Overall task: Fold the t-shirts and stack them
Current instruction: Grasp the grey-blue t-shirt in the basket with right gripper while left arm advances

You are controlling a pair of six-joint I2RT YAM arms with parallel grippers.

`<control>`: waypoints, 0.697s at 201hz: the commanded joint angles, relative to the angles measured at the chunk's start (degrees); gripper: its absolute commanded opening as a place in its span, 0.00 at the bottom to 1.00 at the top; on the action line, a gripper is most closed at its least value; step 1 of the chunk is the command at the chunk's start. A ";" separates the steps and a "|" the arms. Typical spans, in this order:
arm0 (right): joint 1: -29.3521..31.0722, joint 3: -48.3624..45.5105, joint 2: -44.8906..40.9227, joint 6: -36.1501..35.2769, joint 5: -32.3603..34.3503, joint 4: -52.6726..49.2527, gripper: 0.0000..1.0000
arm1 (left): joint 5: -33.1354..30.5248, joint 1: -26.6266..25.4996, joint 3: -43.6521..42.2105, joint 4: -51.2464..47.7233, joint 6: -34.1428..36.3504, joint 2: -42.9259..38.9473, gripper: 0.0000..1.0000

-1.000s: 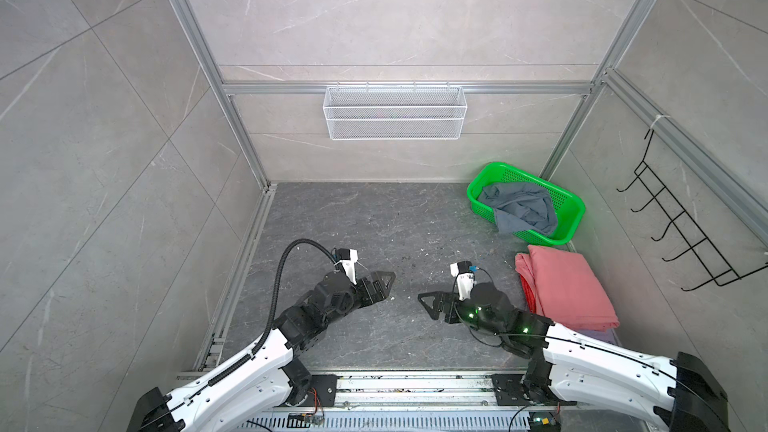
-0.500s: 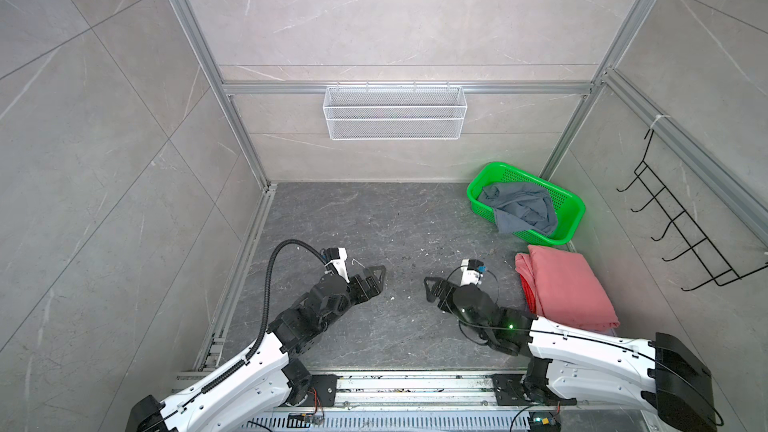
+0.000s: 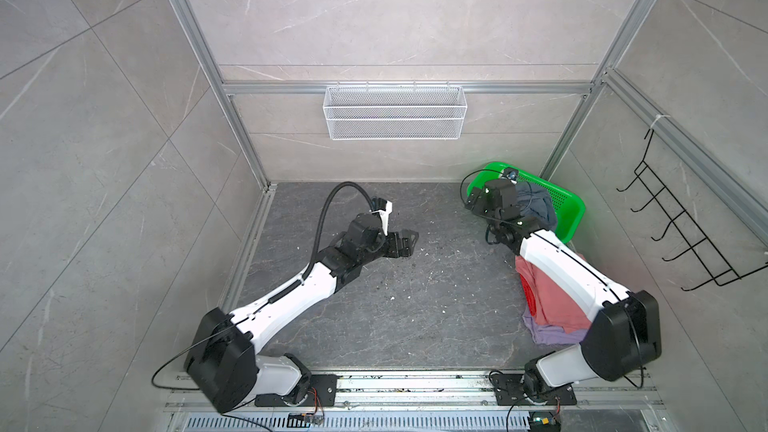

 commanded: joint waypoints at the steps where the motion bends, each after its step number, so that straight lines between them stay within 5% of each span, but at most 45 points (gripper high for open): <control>1: -6.08 7.15 5.73 -3.55 -5.07 -5.36 0.97 | 7.77 0.02 6.33 2.43 5.55 5.30 1.00; 40: -13.67 17.35 18.87 -3.36 -2.52 -9.14 0.97 | 14.54 -0.21 11.62 4.80 5.53 13.10 1.00; 103: -19.51 28.77 33.91 -2.13 -9.13 -11.19 0.94 | 18.31 -1.85 16.30 5.04 5.49 20.19 1.00; 140: -20.24 34.97 39.76 -1.17 -11.55 -13.20 0.83 | 17.82 -1.83 16.31 4.73 5.55 20.65 1.00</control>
